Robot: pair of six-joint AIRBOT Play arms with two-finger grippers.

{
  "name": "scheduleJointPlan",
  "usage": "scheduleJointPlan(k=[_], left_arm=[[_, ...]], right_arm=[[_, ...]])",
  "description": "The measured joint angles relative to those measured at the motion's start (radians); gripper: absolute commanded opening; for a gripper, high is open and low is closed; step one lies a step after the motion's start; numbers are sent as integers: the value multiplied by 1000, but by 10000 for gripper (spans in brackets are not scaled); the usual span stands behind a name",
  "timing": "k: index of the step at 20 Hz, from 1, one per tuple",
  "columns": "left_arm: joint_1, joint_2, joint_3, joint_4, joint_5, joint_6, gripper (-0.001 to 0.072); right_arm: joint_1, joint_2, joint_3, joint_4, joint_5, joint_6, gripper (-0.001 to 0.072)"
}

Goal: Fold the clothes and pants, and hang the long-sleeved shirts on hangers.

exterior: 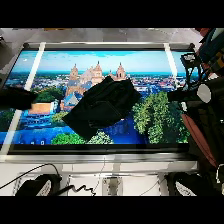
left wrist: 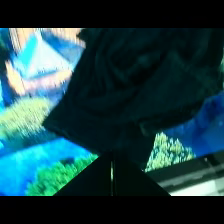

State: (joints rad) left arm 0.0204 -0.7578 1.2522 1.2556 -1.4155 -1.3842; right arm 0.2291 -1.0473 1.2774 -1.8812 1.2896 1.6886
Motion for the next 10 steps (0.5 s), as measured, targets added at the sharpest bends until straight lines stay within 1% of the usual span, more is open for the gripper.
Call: scheduleJointPlan(k=[1, 2, 3, 6, 10], left_arm=[[0, 17, -99, -1, 28, -8, 73], [0, 33, -209, -7, 63, -27, 386], [0, 43, -307, -25, 102, -42, 582], [0, 52, -578, -146, 225, -79, 576], [0, 19, -808, -332, 354, -100, 576]], right_arm=[[0, 0, 0, 0, 0, 0, 22], [0, 0, 0, 0, 0, 0, 23], [0, 0, 0, 0, 0, 0, 23], [0, 0, 0, 0, 0, 0, 23], [0, 0, 0, 0, 0, 0, 23]])
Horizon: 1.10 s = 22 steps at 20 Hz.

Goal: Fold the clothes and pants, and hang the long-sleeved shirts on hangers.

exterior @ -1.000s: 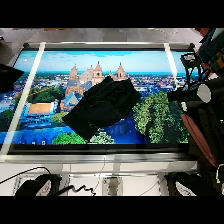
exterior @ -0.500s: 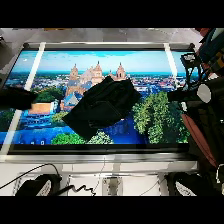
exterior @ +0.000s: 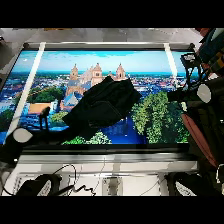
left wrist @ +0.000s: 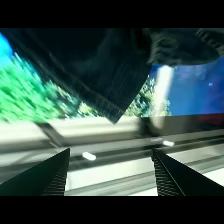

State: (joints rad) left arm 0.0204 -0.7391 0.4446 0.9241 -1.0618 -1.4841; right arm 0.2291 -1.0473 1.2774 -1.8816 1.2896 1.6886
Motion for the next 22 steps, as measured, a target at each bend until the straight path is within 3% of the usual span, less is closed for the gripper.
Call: scheduleJointPlan(k=[5, 9, 10, 12, 15, 18, 22], left_arm=[[-12, -131, -114, -146, 122, 27, 576], [-81, -285, -134, -352, 219, 151, 575], [-99, -321, -134, -407, 235, 183, 534], [-127, -386, -123, -486, 275, 246, 381], [-147, -447, -86, -534, 342, 307, 26], [-153, -470, -35, -567, 370, 352, 18], [-154, -475, 15, -537, 362, 385, 17]], right_arm=[[0, 0, 0, 2, -31, 0, 22], [0, 0, 0, 20, -63, 0, 23], [0, 0, 0, 24, -74, 0, 23], [0, 0, 0, 42, -89, 0, 23], [0, -1, 0, 106, -110, 0, 23], [6, -9, 0, 242, -129, -39, 22], [86, -67, -2, 495, -131, -273, 29]])
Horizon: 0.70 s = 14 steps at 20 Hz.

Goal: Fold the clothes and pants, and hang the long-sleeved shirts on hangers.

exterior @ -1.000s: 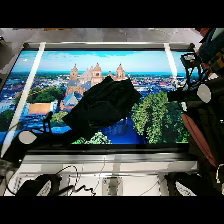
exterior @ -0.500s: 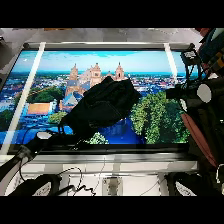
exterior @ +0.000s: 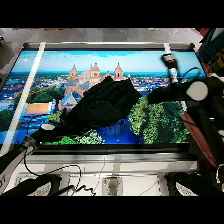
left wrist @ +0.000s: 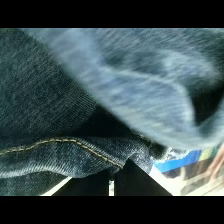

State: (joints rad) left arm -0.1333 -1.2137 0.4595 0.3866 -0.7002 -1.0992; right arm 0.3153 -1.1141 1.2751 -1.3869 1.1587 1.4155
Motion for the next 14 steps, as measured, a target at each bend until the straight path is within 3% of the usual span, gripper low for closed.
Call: scheduleJointPlan(k=[1, 3, 4, 9, 14], left_arm=[[0, 4, 7, 24, -8, 2, 17], [12, 16, 15, 91, -32, -11, 17], [23, 23, 17, 130, -47, -26, 17], [133, 87, 23, 333, -179, -77, 17], [245, 149, 23, 415, -296, -90, 18]], right_arm=[[35, -24, 0, 37, -1, -51, 105], [122, -92, 0, 86, -8, -145, 385], [163, -130, 0, 95, -11, -180, 412], [348, -333, -1, 112, -98, -316, 412], [484, -478, -1, 98, -307, -431, 412]])
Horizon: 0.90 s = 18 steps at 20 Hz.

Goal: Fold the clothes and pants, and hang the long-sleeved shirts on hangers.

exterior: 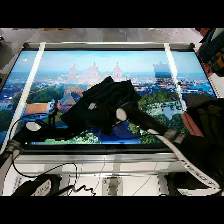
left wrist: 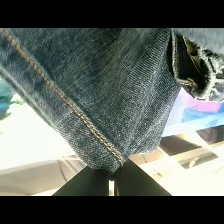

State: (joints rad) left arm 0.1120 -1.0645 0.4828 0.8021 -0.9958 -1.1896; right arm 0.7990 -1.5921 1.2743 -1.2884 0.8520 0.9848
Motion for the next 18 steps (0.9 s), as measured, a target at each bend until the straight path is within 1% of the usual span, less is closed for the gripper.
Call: scheduleJointPlan(k=[3, 4, 6, 9, 11, 12, 13, 18], left_arm=[[24, 12, 0, 16, -27, -4, 18], [29, 14, 0, 18, -34, -5, 18], [34, 17, 0, 23, -40, -4, 18], [37, 19, 0, 25, -45, -4, 18], [39, 19, 0, 26, -46, -4, 18], [39, 19, 0, 27, -47, -4, 18], [39, 19, 0, 27, -48, -4, 18], [40, 19, 10, 26, -48, -4, 17]], right_arm=[[46, -56, 2, -24, -123, -27, 421], [56, -69, 2, -27, -148, -35, 459], [73, -88, 3, -35, -196, -55, 458], [99, -110, 3, -37, -298, -74, 439], [115, -137, 13, -38, -350, -78, 300], [119, -153, 24, -39, -362, -79, 199], [121, -164, 35, -44, -372, -79, 14], [72, -184, 137, -54, -373, -79, 21]])
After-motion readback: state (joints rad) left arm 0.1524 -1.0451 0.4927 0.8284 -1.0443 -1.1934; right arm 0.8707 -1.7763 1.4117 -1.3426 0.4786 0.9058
